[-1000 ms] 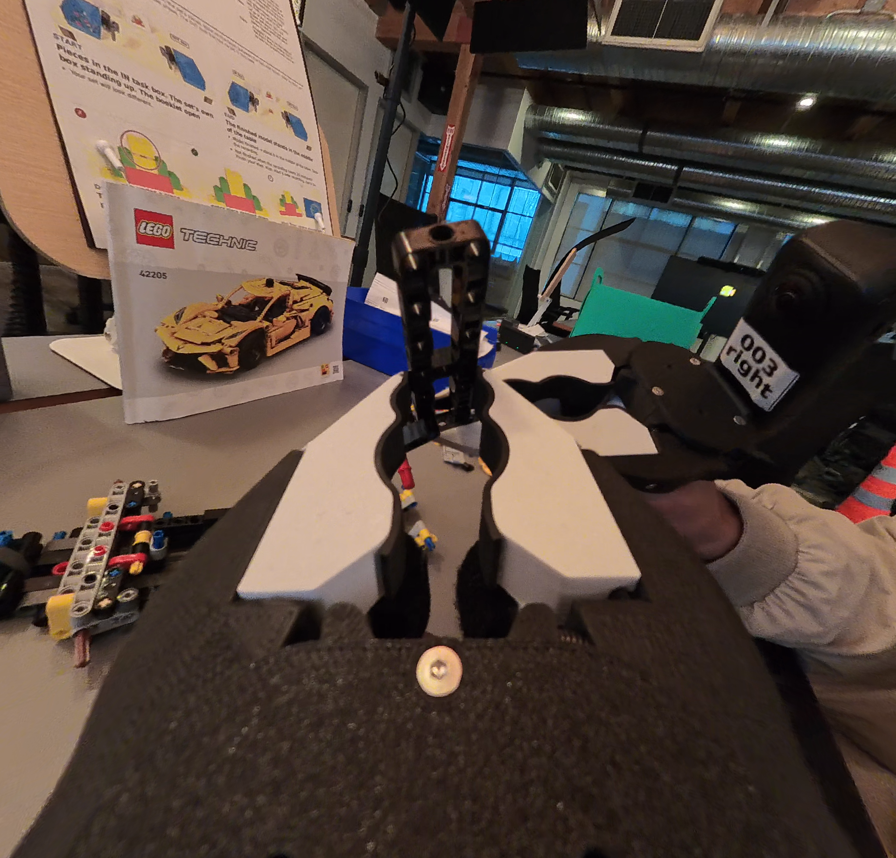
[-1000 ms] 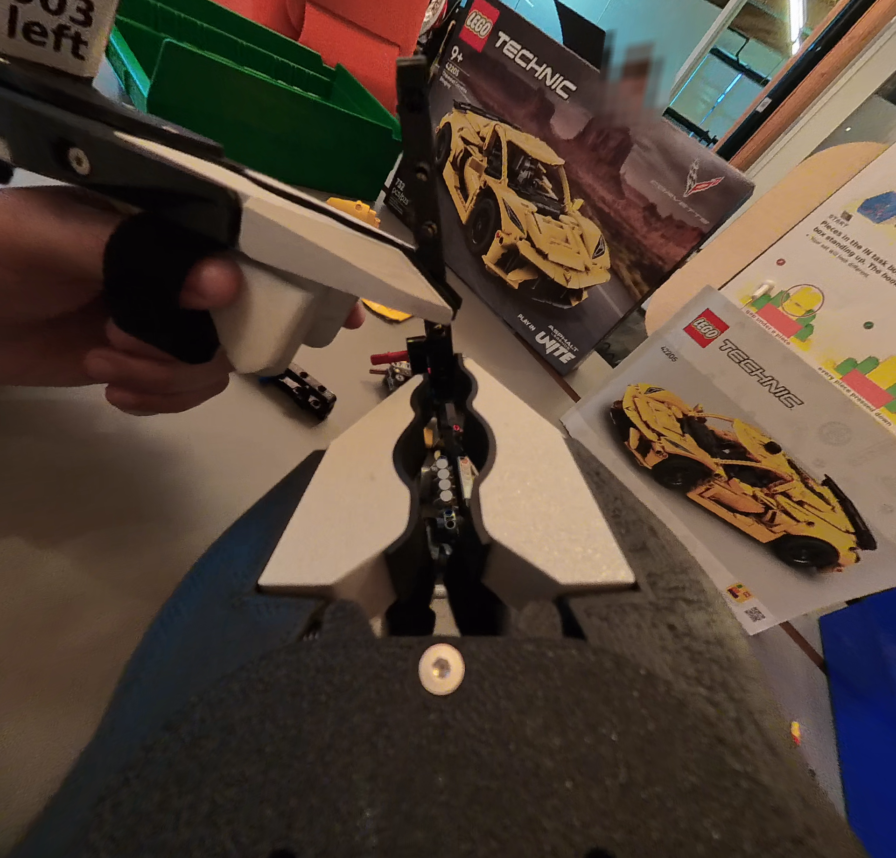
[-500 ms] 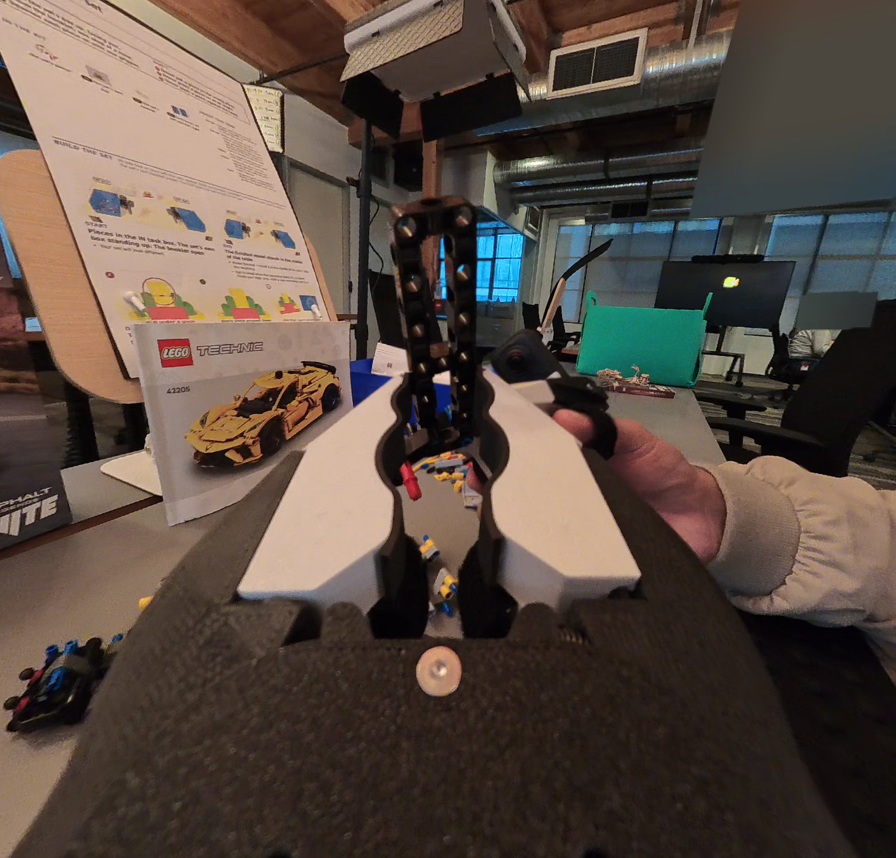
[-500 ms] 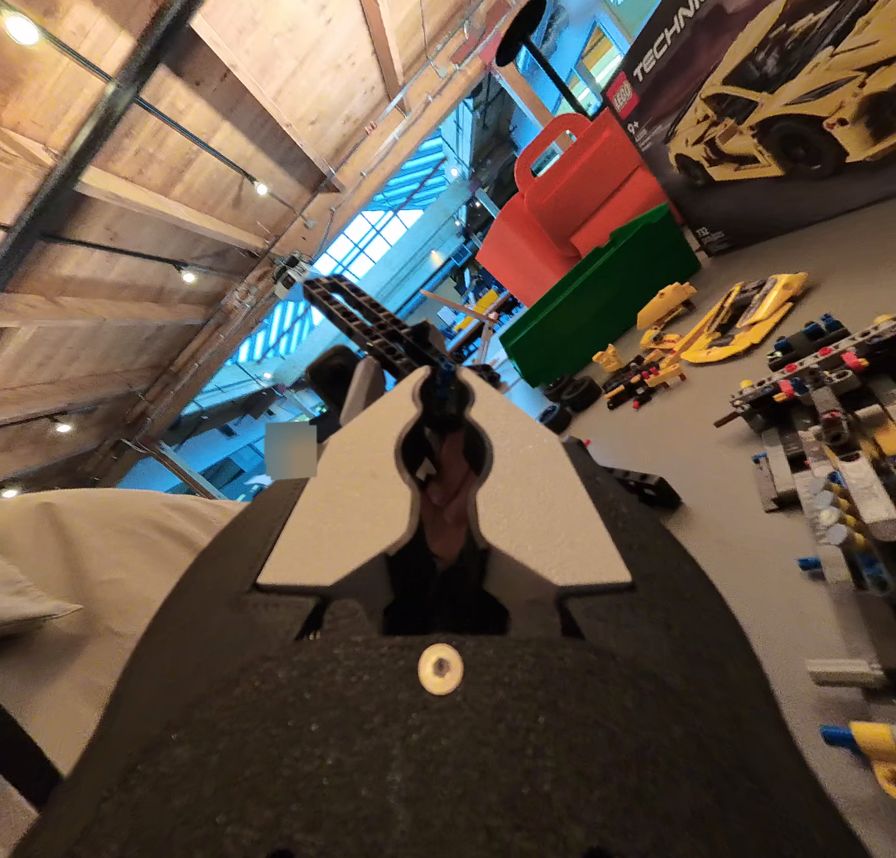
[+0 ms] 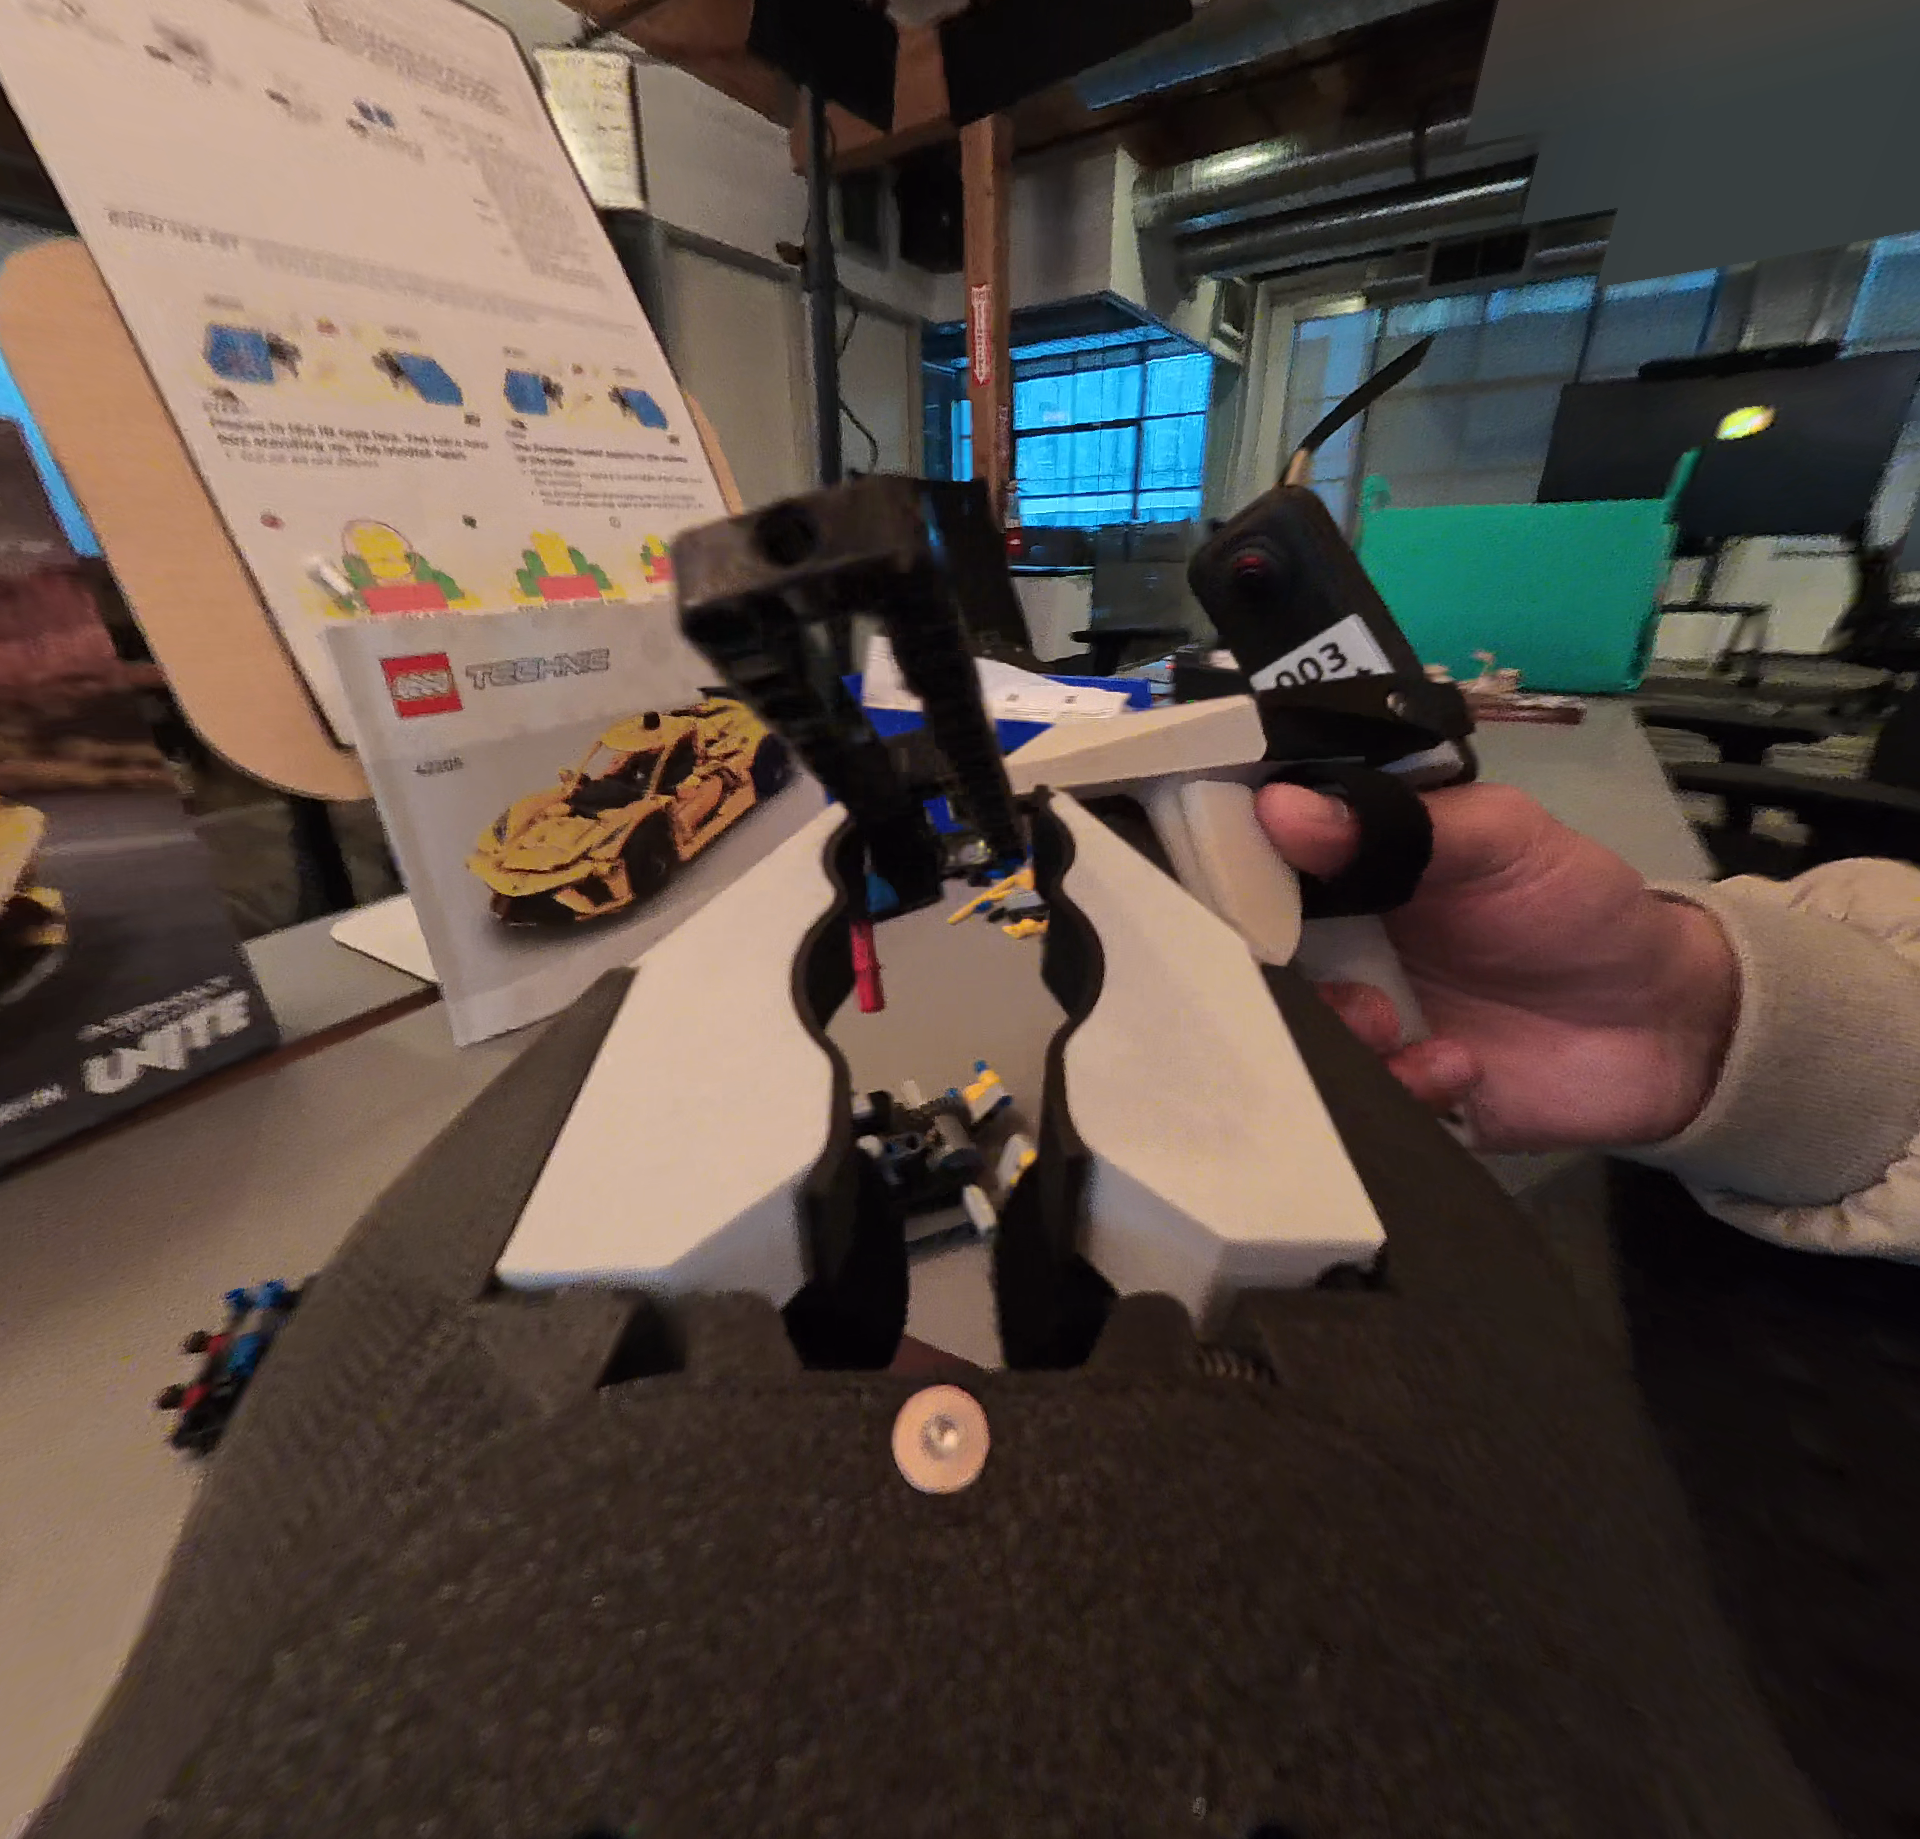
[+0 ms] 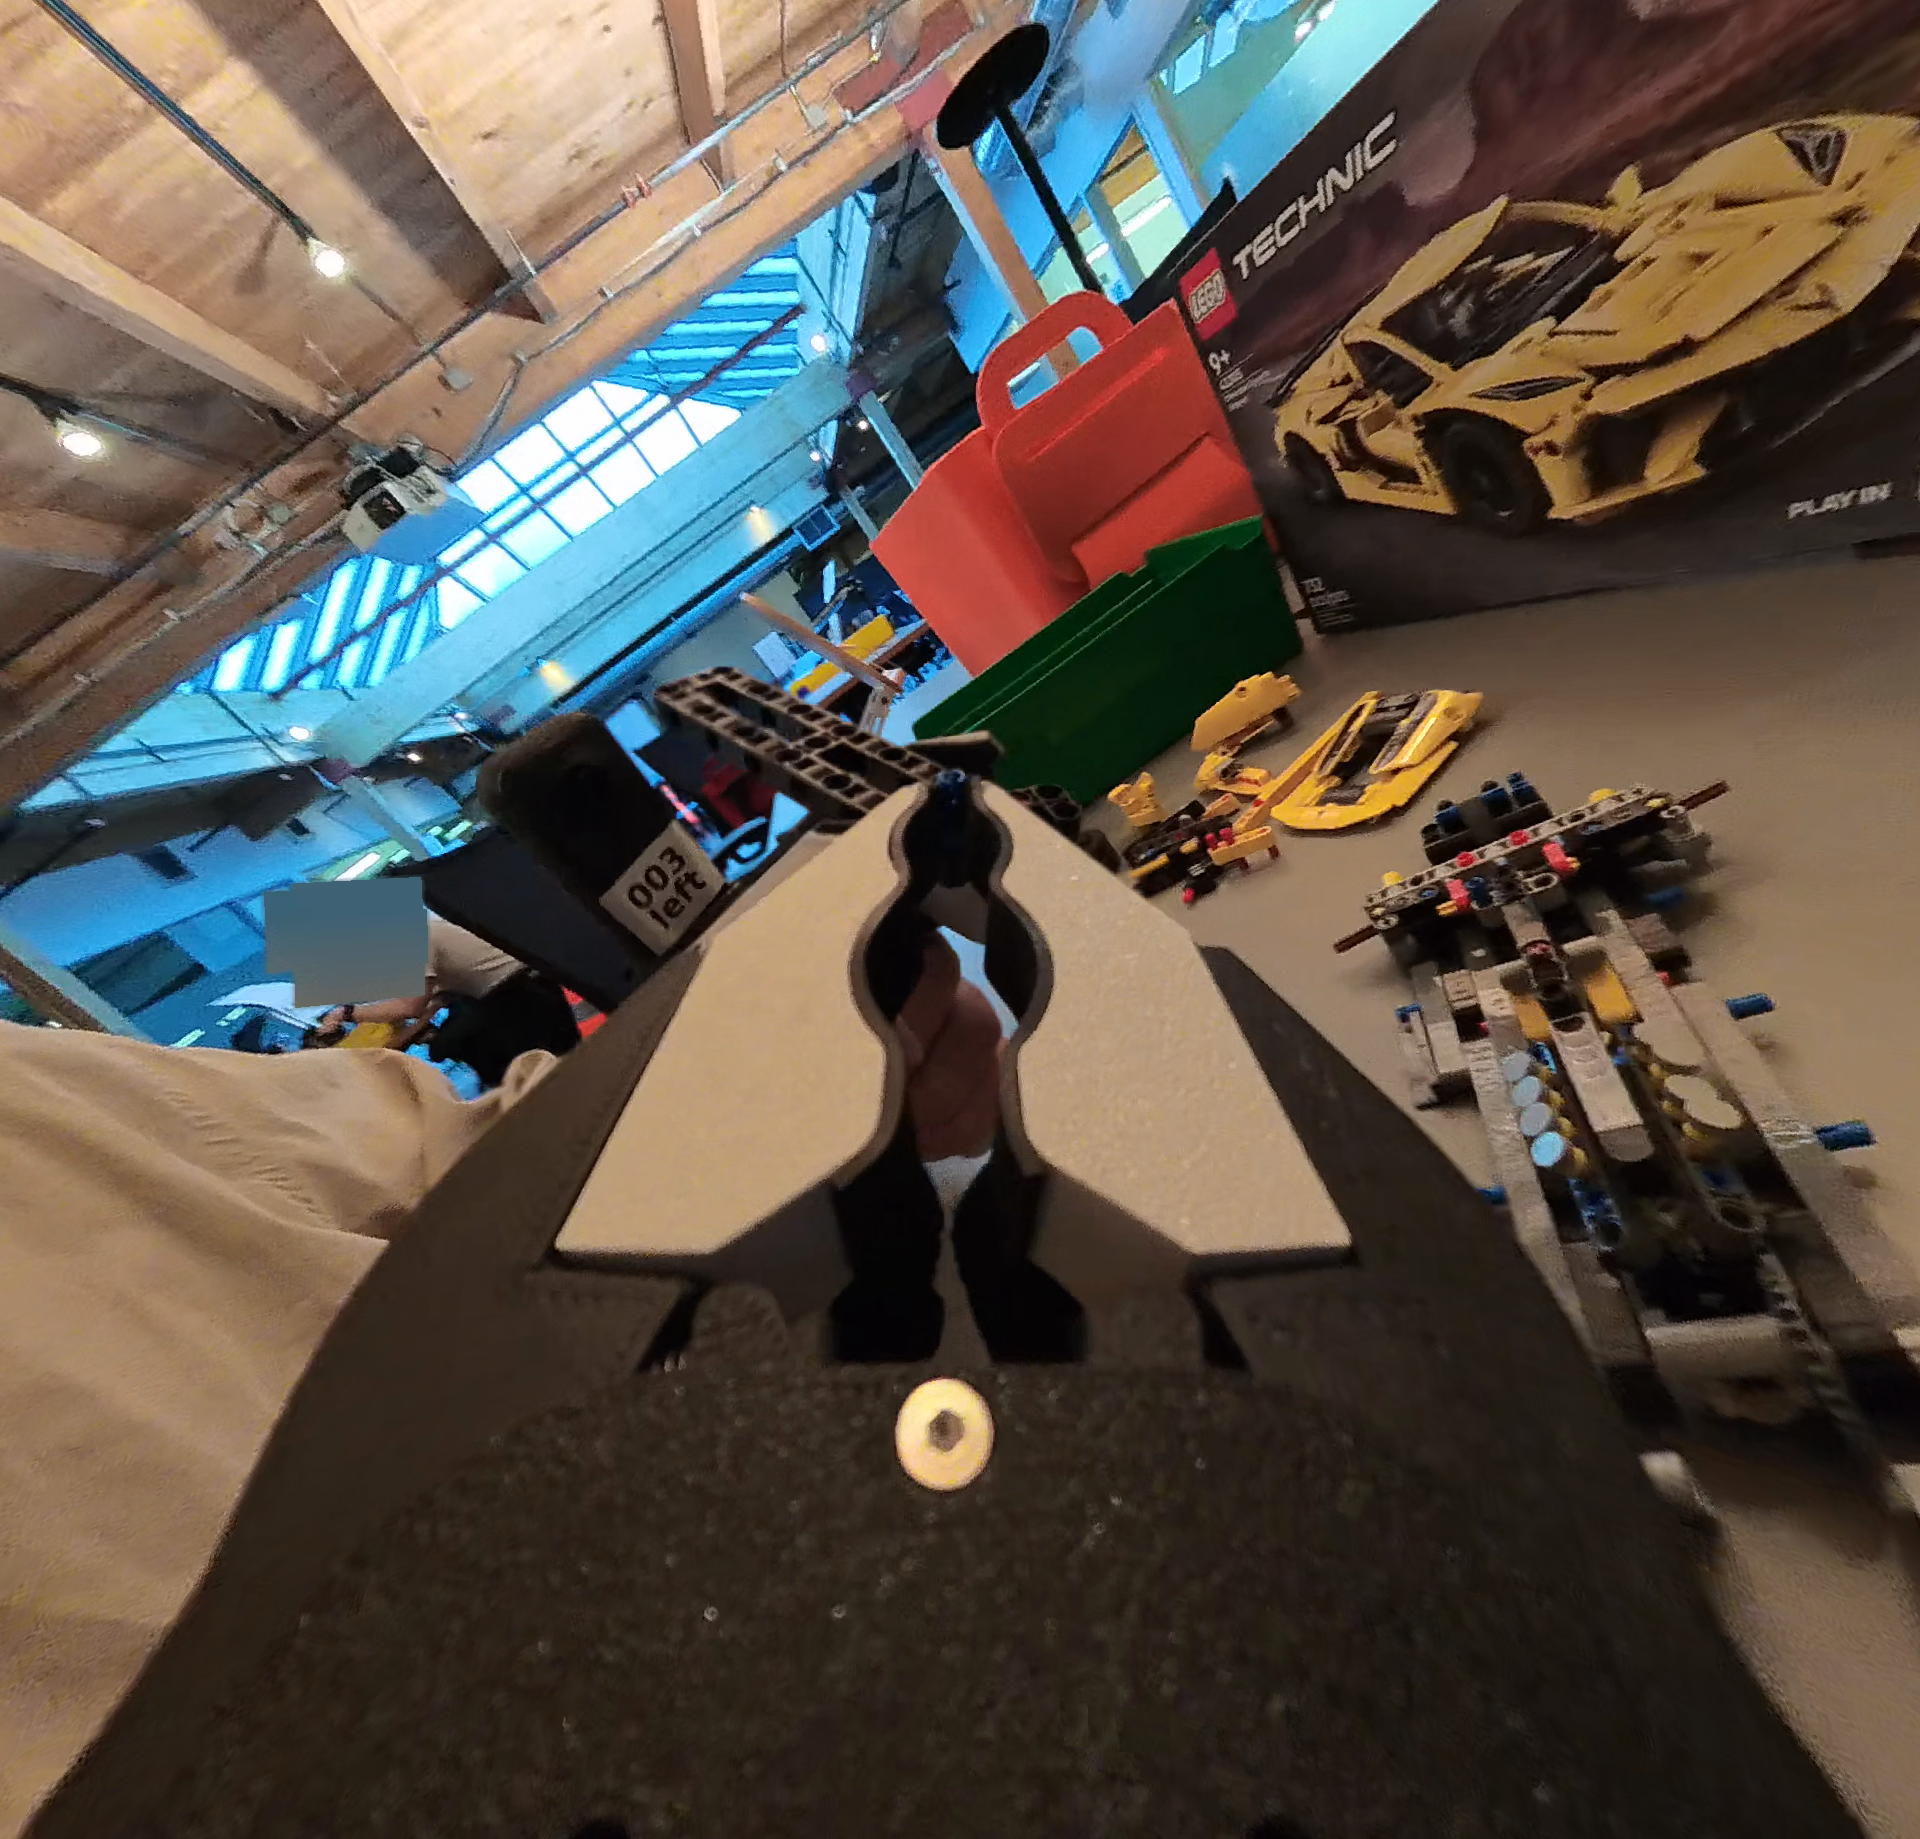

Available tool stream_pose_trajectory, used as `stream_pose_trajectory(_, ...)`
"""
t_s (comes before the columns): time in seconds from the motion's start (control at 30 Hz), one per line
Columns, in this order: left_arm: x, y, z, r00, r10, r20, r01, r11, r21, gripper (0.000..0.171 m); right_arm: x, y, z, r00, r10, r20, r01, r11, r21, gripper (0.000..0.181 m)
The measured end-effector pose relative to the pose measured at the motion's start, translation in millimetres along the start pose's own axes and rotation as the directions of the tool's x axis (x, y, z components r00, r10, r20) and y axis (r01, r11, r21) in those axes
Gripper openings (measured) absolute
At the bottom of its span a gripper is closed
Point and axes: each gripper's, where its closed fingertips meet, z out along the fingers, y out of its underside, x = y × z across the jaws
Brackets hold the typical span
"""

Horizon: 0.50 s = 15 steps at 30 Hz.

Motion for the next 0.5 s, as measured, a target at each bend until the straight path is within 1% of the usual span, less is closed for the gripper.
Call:
stream_pose_trajectory(0.07,-1,2,0,0.998,0.056,0.022,-0.055,0.998,-0.028,0.029,3,2,0,1.000,0.021,-0.006,-0.021,1.000,-0.007,0.003)
stream_pose_trajectory(0.13,0,3,0,0.997,0.078,0.023,-0.076,0.996,-0.054,0.028,4,3,0,0.999,0.046,-0.001,-0.046,0.999,-0.007,0.002)
stream_pose_trajectory(0.17,0,3,-1,0.997,0.072,0.021,-0.071,0.995,-0.065,0.028,4,4,0,0.997,0.080,0.014,-0.080,0.997,-0.001,0.002)
stream_pose_trajectory(0.23,2,4,0,0.999,0.052,0.013,-0.051,0.996,-0.074,0.026,4,2,-2,0.977,0.199,0.078,-0.200,0.980,0.017,0.003)
stream_pose_trajectory(0.3,2,8,3,0.998,0.063,0.010,-0.062,0.994,-0.093,0.026,8,2,-4,0.961,0.259,0.094,-0.264,0.963,0.047,0.003)
stream_pose_trajectory(0.37,3,14,5,0.997,0.073,0.004,-0.072,0.989,-0.132,0.026,12,-4,-9,0.968,0.239,0.069,-0.245,0.965,0.098,0.004)
stream_pose_trajectory(0.4,4,25,3,0.997,0.076,-0.002,-0.075,0.980,-0.183,0.025,18,-44,-32,0.965,0.238,0.111,-0.262,0.909,0.325,0.002)
stream_pose_trajectory(0.43,4,36,0,0.998,0.061,-0.002,-0.060,0.973,-0.223,0.025,31,-75,-59,0.965,0.240,0.107,-0.263,0.863,0.431,0.002)
stream_pose_trajectory(0.47,5,40,-3,0.999,0.032,0.000,-0.031,0.972,-0.231,0.025,48,-91,-77,0.980,0.200,0.010,-0.184,0.880,0.438,0.002)
stream_pose_trajectory(0.5,4,38,-3,1.000,0.008,-0.002,-0.008,0.977,-0.214,0.025,54,-98,-88,0.987,0.152,-0.050,-0.119,0.906,0.405,0.002)
